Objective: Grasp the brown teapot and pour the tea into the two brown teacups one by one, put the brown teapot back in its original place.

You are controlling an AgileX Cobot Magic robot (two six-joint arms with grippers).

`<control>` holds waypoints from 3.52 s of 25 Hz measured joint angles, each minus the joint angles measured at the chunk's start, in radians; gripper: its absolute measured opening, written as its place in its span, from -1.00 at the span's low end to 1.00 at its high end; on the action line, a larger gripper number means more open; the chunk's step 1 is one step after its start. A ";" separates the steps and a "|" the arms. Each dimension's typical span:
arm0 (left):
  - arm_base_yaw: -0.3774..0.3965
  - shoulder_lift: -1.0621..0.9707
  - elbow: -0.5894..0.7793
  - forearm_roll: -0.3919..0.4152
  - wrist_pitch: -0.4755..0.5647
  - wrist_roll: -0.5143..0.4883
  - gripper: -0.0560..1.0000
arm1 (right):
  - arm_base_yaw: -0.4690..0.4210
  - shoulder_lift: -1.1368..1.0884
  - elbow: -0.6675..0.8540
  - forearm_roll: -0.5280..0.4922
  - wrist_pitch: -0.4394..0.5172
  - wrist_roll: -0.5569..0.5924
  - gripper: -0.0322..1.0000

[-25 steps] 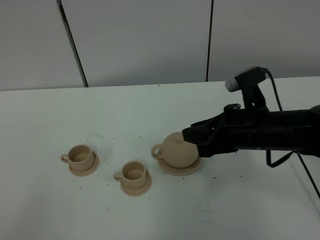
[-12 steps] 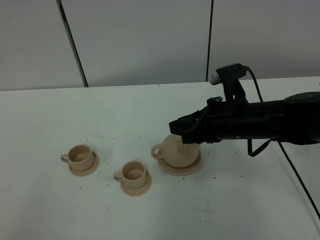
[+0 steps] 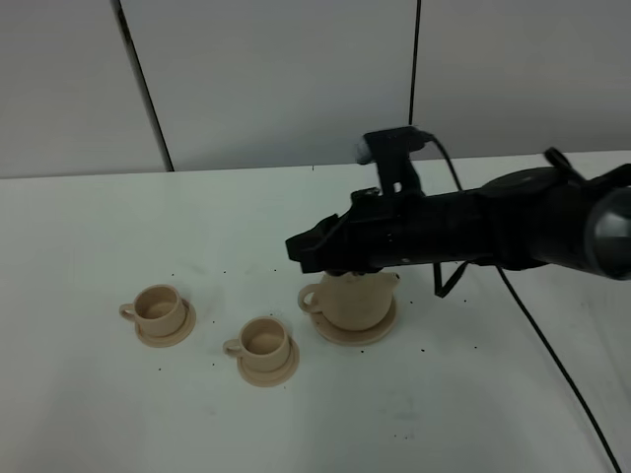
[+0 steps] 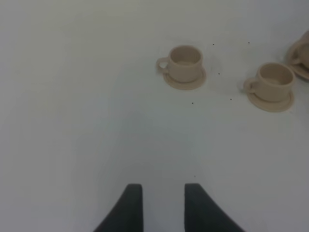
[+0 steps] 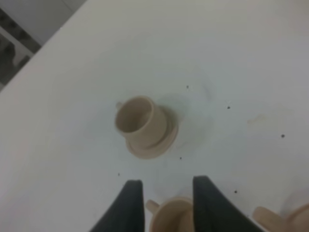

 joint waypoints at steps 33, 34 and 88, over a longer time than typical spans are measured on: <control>0.000 0.000 0.000 0.001 0.000 0.001 -0.36 | 0.065 0.323 -0.532 -0.825 0.113 0.906 -0.46; 0.000 0.000 0.000 0.001 0.000 0.001 -0.36 | 0.065 0.331 -0.540 -0.844 0.120 0.927 -0.46; 0.000 0.000 0.000 0.002 0.000 0.001 -0.36 | 0.148 0.430 -0.751 -1.302 0.309 1.170 -0.46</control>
